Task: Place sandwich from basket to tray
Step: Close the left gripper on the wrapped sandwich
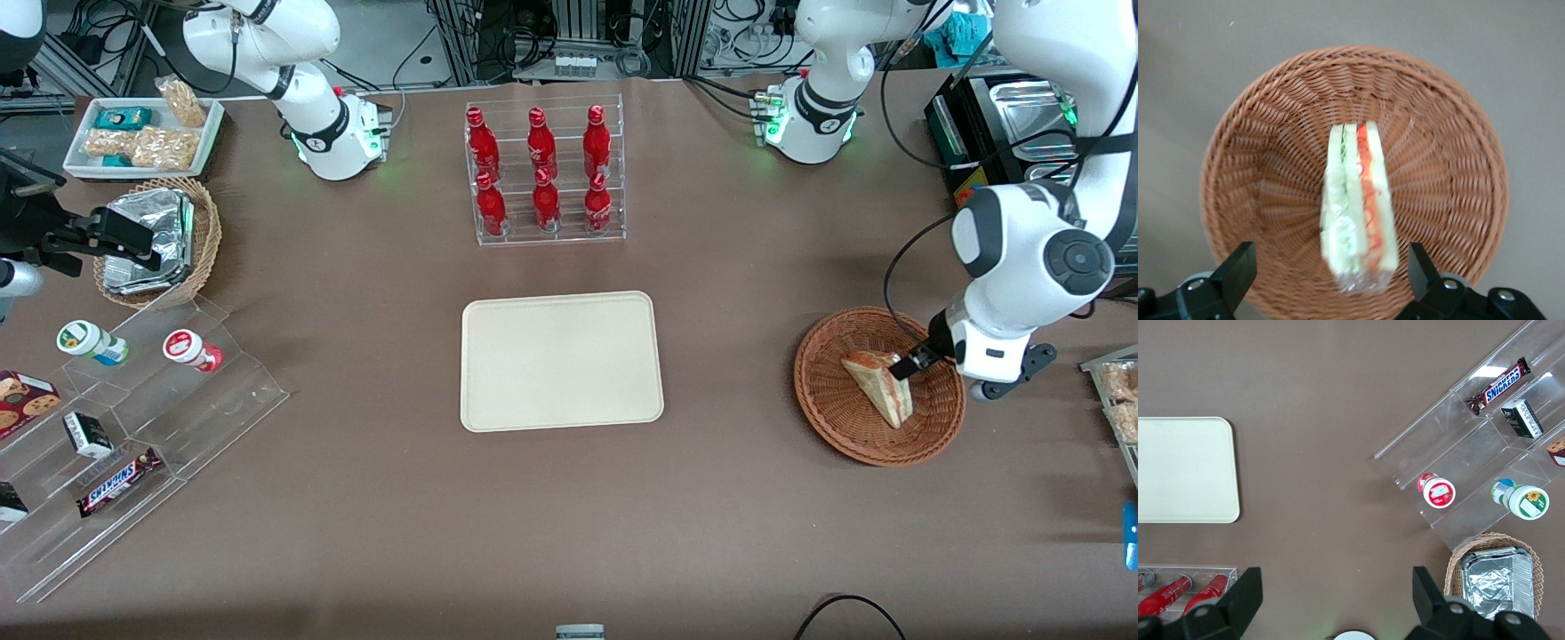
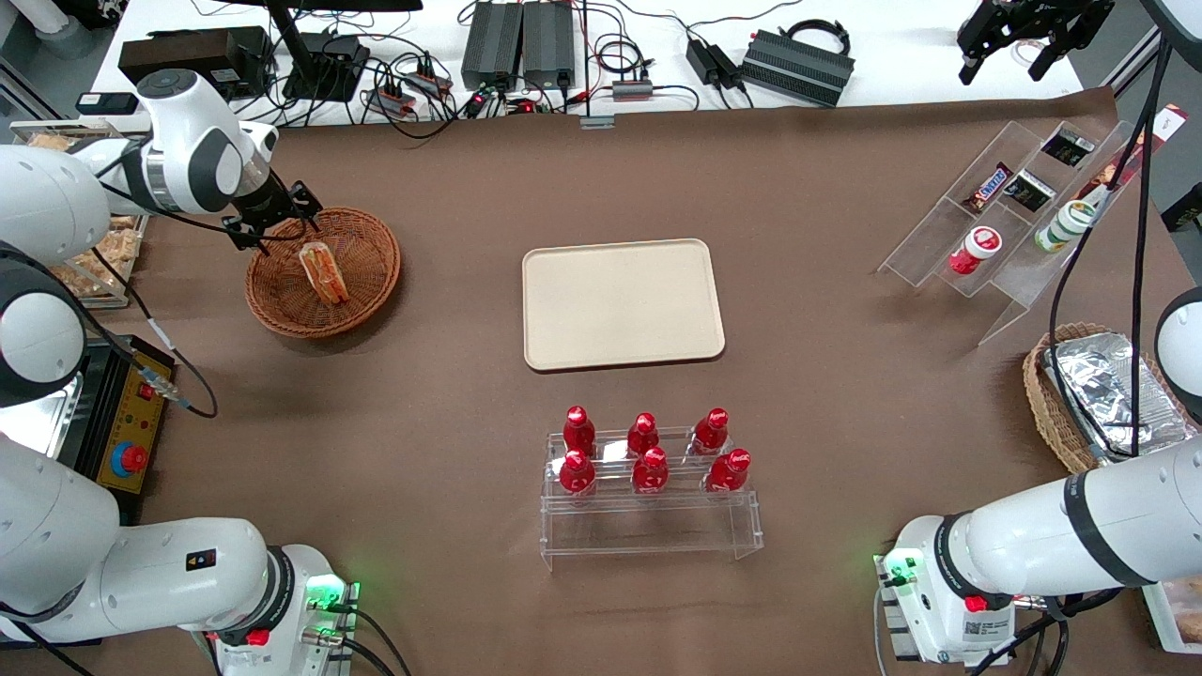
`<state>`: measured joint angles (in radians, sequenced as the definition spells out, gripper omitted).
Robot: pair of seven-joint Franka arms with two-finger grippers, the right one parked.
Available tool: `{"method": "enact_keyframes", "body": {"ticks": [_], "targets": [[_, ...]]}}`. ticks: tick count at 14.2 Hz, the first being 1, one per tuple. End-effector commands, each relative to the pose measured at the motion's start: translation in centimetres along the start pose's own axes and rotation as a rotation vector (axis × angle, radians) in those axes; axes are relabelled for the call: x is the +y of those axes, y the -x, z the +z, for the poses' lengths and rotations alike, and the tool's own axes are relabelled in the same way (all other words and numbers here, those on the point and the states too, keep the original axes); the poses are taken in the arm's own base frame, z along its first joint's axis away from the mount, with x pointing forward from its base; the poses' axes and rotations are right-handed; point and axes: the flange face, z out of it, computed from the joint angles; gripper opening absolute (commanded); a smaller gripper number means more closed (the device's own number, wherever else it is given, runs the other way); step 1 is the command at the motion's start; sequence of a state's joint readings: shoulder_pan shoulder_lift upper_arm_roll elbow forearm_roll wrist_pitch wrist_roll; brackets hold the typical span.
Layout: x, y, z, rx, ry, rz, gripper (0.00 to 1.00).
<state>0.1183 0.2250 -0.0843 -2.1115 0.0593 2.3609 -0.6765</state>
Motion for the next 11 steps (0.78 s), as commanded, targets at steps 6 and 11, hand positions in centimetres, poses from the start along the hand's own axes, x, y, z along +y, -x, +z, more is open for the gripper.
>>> {"method": "enact_keyframes", "body": {"ticks": [6,11], "targets": [[1.8,1.8,6.1,-0.05,-0.029,-0.116,0.58],[3.5,3.4,1.9,-0.1,-0.106,-0.033,0.07]]}}
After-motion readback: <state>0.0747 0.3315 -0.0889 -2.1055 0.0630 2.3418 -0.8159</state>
